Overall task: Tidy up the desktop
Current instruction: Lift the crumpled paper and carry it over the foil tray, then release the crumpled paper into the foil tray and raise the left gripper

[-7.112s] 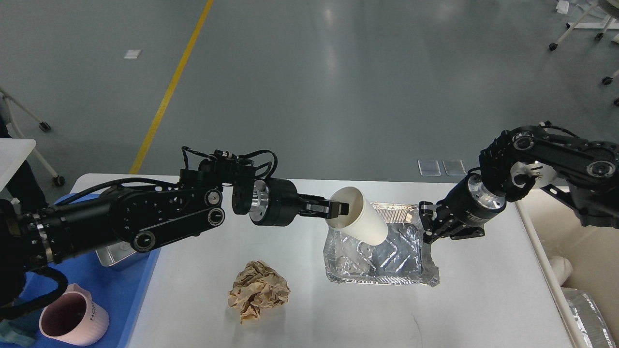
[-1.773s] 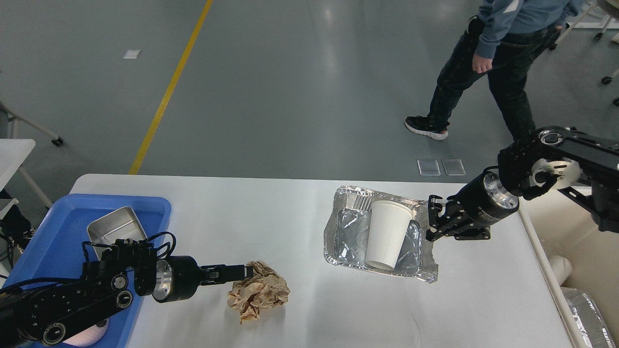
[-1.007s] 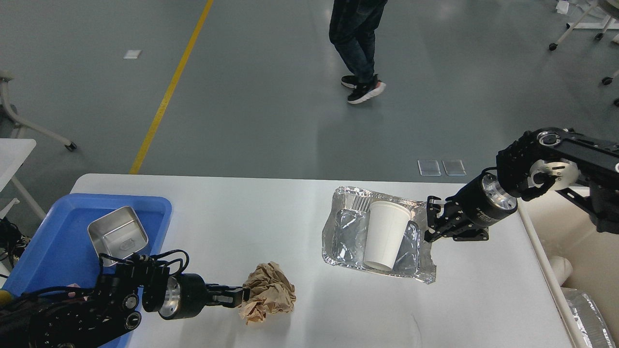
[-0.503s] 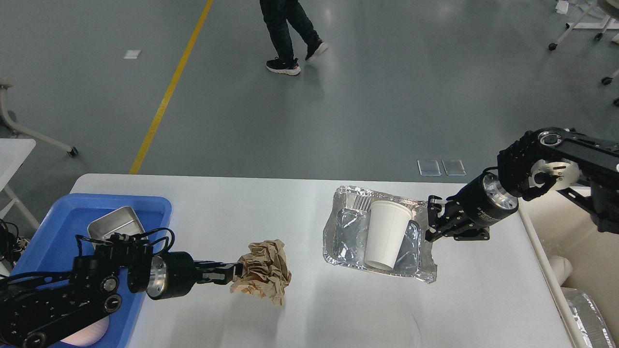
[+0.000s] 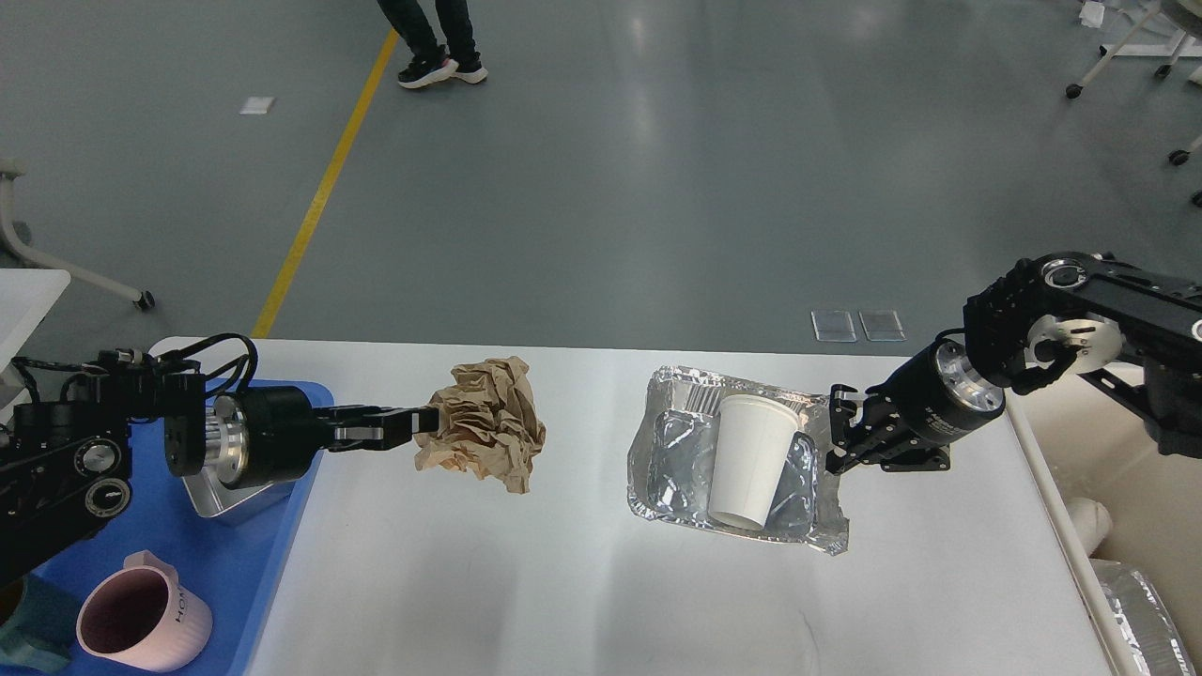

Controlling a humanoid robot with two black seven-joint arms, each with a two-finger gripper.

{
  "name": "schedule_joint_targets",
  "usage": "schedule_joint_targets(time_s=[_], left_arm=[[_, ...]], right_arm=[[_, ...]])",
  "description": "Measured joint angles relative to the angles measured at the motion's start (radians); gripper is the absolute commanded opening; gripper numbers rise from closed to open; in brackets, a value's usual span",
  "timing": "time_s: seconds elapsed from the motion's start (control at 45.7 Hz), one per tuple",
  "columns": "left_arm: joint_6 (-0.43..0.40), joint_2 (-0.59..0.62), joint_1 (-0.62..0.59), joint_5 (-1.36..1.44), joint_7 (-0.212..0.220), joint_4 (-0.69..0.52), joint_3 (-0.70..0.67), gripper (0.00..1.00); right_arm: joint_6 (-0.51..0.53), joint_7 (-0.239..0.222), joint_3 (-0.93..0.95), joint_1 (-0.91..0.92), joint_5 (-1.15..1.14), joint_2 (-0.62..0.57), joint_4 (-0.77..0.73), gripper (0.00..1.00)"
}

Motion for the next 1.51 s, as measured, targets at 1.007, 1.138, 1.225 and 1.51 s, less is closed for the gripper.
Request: schedule_joint_targets(time_s=[1.007,1.138,1.225,1.51], left_arm=[[-0.050,-0.373,-0.291,-0.073,0.015,0.191,0.084,0.10],[-0.050,-0.421,-0.291,-0.068,0.015,0.223,0.147,0.11],[-0.049,-0.444,-0.292,-0.068,0.016,0.238,0.174,0.12],[-0.039,-0.481,-0.307,-0.066,0.024,0.254,0.183,0.79]], right_arm=[[0.000,0.001,0.002,0.005,-0.001,0.000,0.004,0.00],[0.000,0.001,0.002,0.005,-0.001,-0.005,0.005,0.00],[0.000,0.001,0.004,0.005,-0.001,-0.006,0.006,0.00],[0.000,0.001,0.008,0.005,-0.001,-0.003,0.006,0.00]])
